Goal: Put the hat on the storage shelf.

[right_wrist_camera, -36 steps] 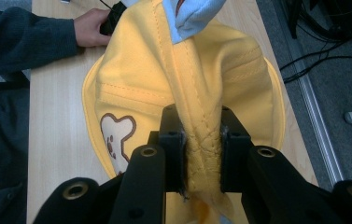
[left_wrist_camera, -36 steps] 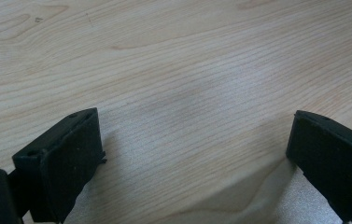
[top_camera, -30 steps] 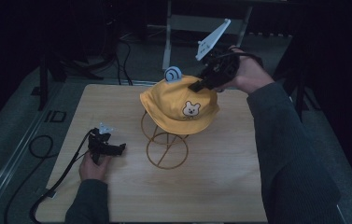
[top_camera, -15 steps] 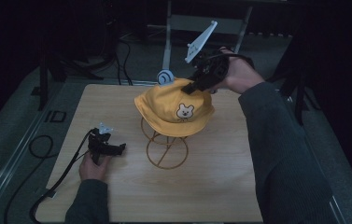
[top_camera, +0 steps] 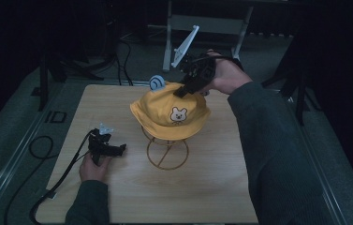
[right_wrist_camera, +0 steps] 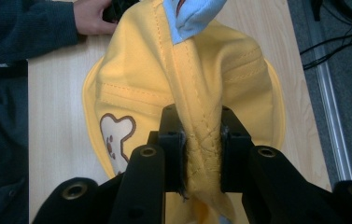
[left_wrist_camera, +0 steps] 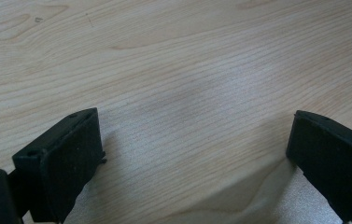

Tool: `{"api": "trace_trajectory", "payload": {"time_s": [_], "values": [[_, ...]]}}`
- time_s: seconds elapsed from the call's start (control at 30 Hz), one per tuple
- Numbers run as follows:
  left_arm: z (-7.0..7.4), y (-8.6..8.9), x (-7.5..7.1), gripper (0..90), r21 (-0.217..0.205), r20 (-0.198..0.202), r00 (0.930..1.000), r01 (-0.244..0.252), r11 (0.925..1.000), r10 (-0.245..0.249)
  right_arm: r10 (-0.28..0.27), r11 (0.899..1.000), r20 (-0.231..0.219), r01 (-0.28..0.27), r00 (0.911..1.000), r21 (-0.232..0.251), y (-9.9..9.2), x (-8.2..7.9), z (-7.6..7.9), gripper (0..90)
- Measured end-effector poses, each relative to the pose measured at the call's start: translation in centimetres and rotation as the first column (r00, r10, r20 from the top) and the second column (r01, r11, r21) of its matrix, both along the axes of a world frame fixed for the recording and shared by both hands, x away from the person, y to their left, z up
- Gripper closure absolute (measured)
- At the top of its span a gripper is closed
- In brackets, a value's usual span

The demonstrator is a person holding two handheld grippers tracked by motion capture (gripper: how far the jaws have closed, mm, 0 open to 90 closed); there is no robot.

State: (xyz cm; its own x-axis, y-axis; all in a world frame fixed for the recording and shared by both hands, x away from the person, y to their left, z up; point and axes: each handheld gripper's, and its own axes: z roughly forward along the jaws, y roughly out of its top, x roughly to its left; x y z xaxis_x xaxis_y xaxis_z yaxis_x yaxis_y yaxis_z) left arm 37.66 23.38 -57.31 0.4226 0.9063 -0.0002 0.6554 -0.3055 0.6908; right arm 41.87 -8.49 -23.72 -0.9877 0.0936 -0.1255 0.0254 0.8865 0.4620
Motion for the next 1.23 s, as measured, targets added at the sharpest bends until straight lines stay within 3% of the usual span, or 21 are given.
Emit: {"api": "trace_trajectory", "payload": {"time_s": [0.27, 0.57, 0.63, 0.67, 0.73, 0.77, 0.8, 0.83, 0.87, 1.07, 1.23], "values": [[0.0, 0.0, 0.0, 3.4, 0.002, 0.004, 1.0, -0.002, 1.0, 0.002, 0.013, 0.999, -0.027, -0.014, 0.9996, -0.047, 1.9, 0.5, -1.7, 75.2], [0.0, 0.0, 0.0, 3.3, 0.002, 0.004, 1.0, -0.002, 1.0, 0.002, 0.019, 0.999, -0.035, -0.021, 0.9992, -0.05, 3.2, 0.3, -2.8, 73.4], [0.0, 0.0, 0.0, 3.4, 0.002, 0.004, 1.0, -0.002, 1.0, 0.002, 0.012, 0.999, -0.034, -0.013, 0.9994, -0.044, 3.3, 0.3, -3.0, 63.3], [0.0, 0.0, 0.0, 3.4, 0.002, 0.005, 1.0, -0.002, 1.0, 0.002, 0.01, 0.999, -0.034, -0.011, 0.9994, -0.037, 3.4, 0.3, -3.2, 52.3], [0.0, 0.0, 0.0, 3.3, 0.002, 0.005, 1.0, -0.003, 1.0, 0.003, -0.012, 0.999, -0.015, 0.011, 0.9998, -0.033, 3.4, 0.3, -3.5, 43.2], [0.0, 0.0, 0.0, 3.3, 0.002, 0.005, 1.0, -0.003, 1.0, 0.003, -0.012, 0.999, -0.015, 0.011, 0.9998, -0.033, 3.4, 0.3, -3.5, 43.2], [0.0, 0.0, 0.0, 3.3, 0.002, 0.005, 1.0, -0.002, 1.0, 0.002, -0.034, 0.999, -0.004, 0.034, 0.9994, -0.034, 3.3, 0.3, -3.6, 34.1], [0.0, 0.0, 0.0, 3.4, 0.002, 0.005, 1.0, -0.002, 1.0, 0.002, -0.034, 0.999, -0.004, 0.034, 0.9994, -0.034, 3.3, 0.3, -3.6, 34.1], [0.0, 0.0, 0.0, 3.4, 0.002, 0.005, 1.0, -0.003, 1.0, 0.003, -0.044, 0.998, 0.007, 0.044, 0.999, -0.036, 3.4, 0.1, -3.7, 24.8], [0.0, 0.0, 0.0, 3.3, 0.002, 0.004, 1.0, -0.002, 1.0, 0.002, -0.069, 0.997, 0.019, 0.069, 0.9975, -0.024, 3.2, -0.1, -3.4, 10.3], [0.0, 0.0, 0.0, 3.3, 0.003, 0.004, 1.0, -0.002, 1.0, 0.002, -0.088, 0.996, 0.024, 0.088, 0.9959, -0.003, 2.6, -0.1, -3.0, 9.9]]}}
